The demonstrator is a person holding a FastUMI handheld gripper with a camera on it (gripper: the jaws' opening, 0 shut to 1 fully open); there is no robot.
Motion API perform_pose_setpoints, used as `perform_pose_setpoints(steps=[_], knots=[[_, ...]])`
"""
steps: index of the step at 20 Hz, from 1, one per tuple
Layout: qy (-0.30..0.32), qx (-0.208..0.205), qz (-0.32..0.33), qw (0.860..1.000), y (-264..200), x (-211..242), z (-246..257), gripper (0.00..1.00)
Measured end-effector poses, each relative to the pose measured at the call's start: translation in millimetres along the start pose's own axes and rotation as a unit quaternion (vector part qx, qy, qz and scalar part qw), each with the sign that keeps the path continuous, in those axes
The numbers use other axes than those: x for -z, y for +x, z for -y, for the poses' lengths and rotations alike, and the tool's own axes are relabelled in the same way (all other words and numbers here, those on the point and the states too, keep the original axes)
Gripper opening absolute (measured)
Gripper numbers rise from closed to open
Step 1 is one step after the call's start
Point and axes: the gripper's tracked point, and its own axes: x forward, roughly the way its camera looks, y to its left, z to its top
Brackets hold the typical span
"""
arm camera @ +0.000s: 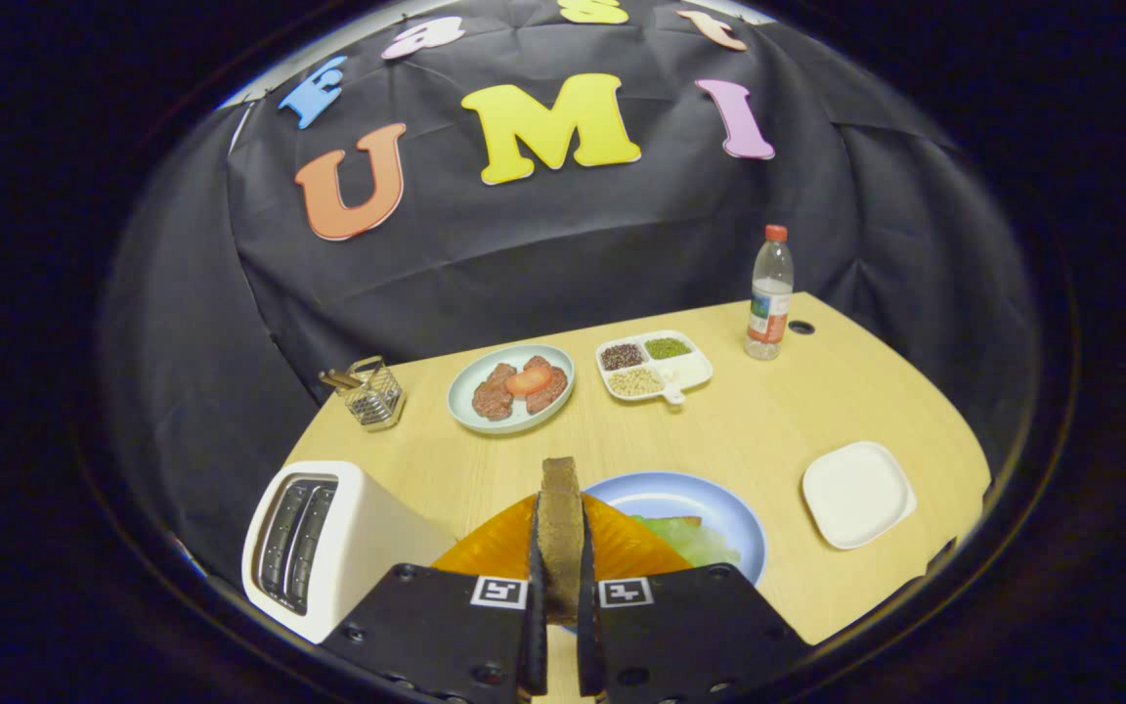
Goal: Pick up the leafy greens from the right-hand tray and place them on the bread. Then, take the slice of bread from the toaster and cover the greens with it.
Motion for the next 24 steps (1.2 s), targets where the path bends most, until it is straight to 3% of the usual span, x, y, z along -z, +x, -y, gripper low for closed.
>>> perform_pose_setpoints(steps=[5,16,17,21,24], knots=[[0.045,-0.031,-0.019,0.998,14,20,26,0.12],[0.015,-0.053,-0.008,0.998,40,50,82,0.14],[0.007,-0.059,-0.007,0.998,42,53,84,0.2],[0.012,-0.063,0.002,0.998,48,59,92,0.2],[-0.014,-0.062,0.013,0.998,47,60,93,0.29]])
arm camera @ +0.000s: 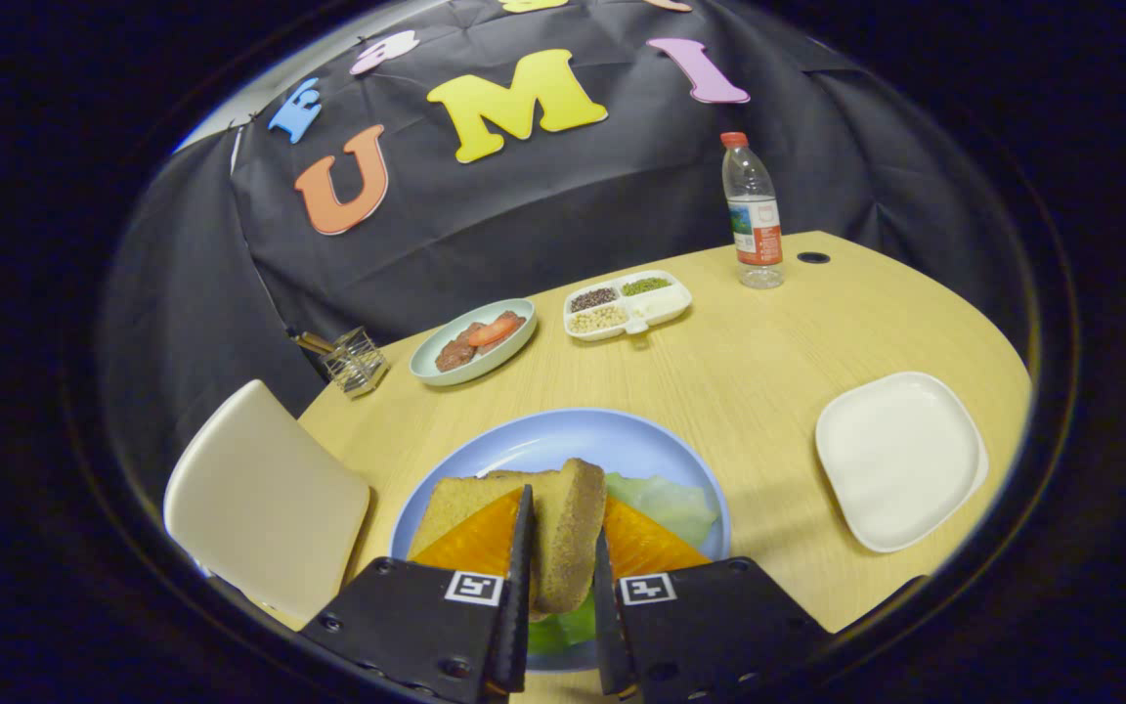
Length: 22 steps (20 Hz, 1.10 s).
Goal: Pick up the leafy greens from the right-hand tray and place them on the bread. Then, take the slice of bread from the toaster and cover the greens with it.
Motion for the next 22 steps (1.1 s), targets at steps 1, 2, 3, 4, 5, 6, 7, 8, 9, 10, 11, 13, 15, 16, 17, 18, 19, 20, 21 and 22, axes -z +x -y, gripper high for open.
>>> perform_pose_setpoints(steps=[1,2,3,4,5,6,7,8,9,10,11,13,15,16,17,18,19,20,21,22], knots=[[-0.019,0.01,0.008,1.0,1,-2,2,0.29],[-0.045,0.02,0.009,0.999,1,0,4,0.34],[-0.067,0.035,0.015,0.997,0,-2,6,0.39],[-0.085,0.051,0.021,0.995,-2,-4,9,0.42],[-0.099,0.068,0.027,0.992,-4,-7,11,0.52],[-0.108,0.078,0.028,0.991,-7,-8,11,0.61],[-0.113,0.082,0.028,0.99,-10,-11,8,0.65],[-0.12,0.085,0.03,0.989,-15,-14,5,0.65],[-0.126,0.08,0.036,0.988,-21,-19,-3,0.72],[-0.132,0.08,0.043,0.987,-30,-25,-10,0.85],[-0.134,0.073,0.053,0.987,-39,-31,-19,0.98],[-0.123,0.065,0.07,0.988,-66,-43,-39,0.98],[-0.092,0.055,0.095,0.99,-103,-54,-61,0.97],[-0.088,0.05,0.107,0.989,-122,-58,-71,0.97],[-0.084,0.065,0.121,0.987,-144,-62,-70,0.97],[-0.078,0.063,0.131,0.986,-168,-63,-76,0.96],[-0.073,0.063,0.141,0.985,-189,-64,-79,0.96],[-0.07,0.06,0.15,0.984,-213,-64,-84,0.96],[-0.07,0.064,0.162,0.982,-237,-65,-86,0.96],[-0.073,0.071,0.174,0.979,-262,-66,-81,0.96]])
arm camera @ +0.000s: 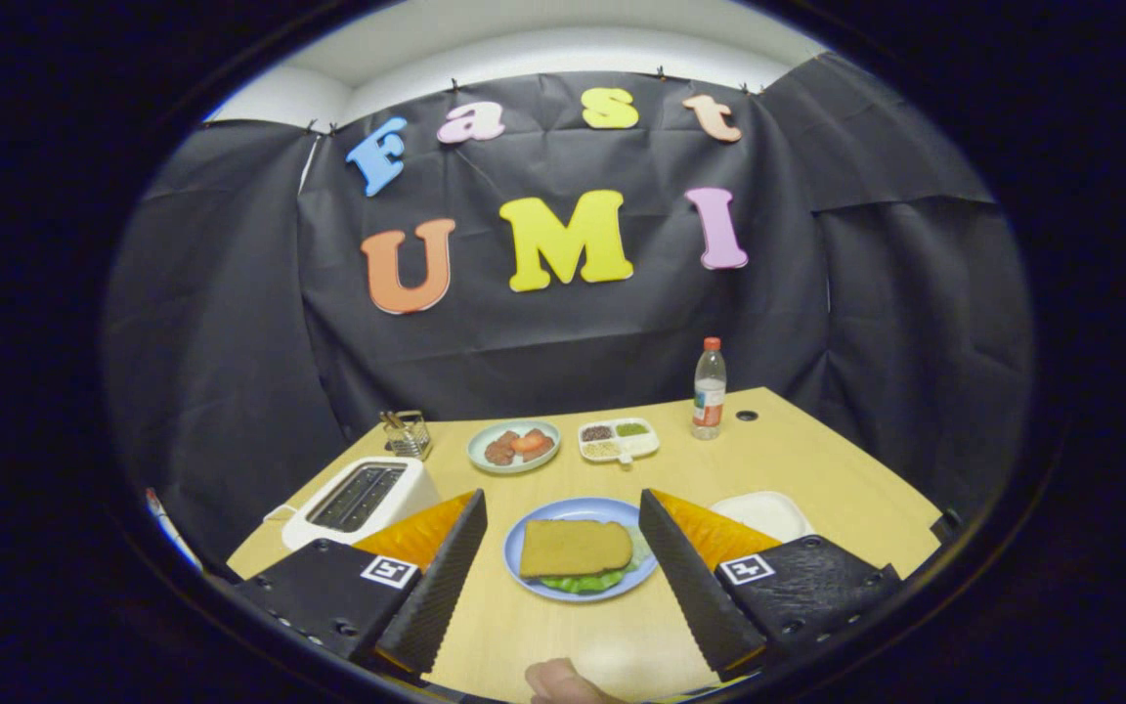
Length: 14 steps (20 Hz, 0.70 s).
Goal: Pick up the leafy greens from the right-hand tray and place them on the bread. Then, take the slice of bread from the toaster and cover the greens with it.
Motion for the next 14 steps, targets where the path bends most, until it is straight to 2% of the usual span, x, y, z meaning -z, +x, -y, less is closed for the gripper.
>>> perform_pose_setpoints(steps=[4,7,9,14], knots=[[-0.002,0.021,0.046,0.999,-87,-24,30,0.96],[-0.034,0.044,0.091,0.994,-145,-47,53,0.96],[-0.048,0.056,0.104,0.992,-172,-53,63,0.95],[-0.027,0.066,0.11,0.991,-228,-57,84,0.95]])
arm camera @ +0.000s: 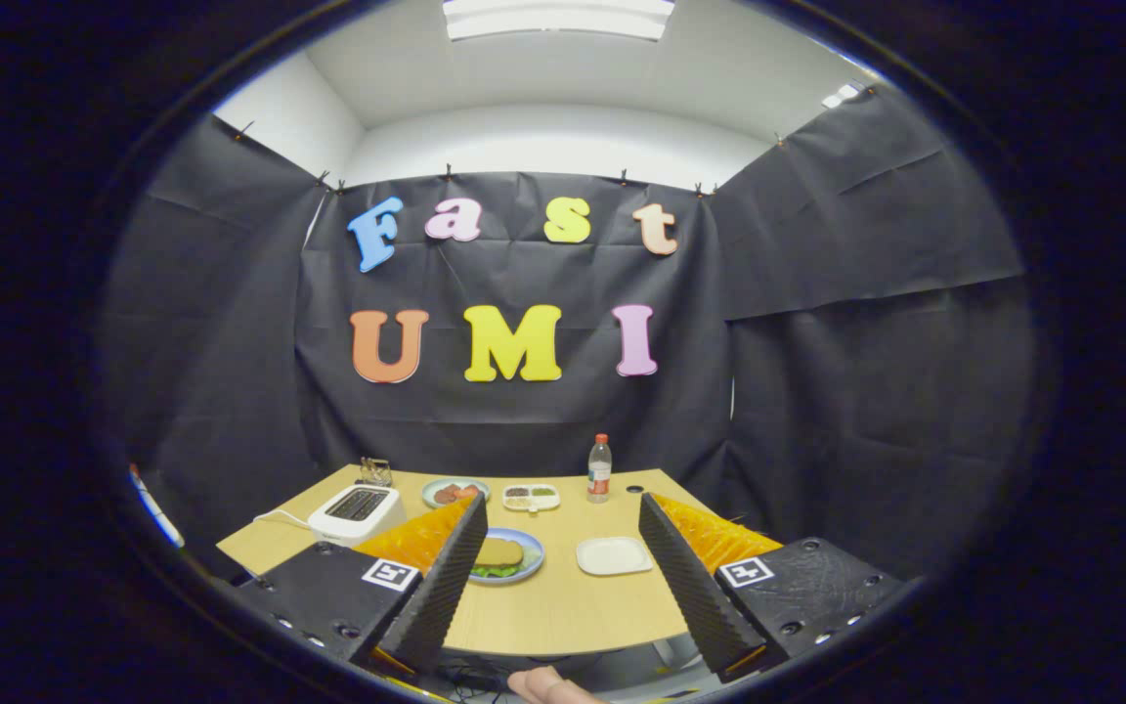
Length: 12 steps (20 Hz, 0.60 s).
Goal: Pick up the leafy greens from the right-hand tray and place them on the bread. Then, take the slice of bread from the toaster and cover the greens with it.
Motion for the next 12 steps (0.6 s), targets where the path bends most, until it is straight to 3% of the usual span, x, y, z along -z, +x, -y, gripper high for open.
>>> perform_pose_setpoints(steps=[12], knots=[[0.009,-0.045,0.003,0.999,-51,-23,-25,0.95]])
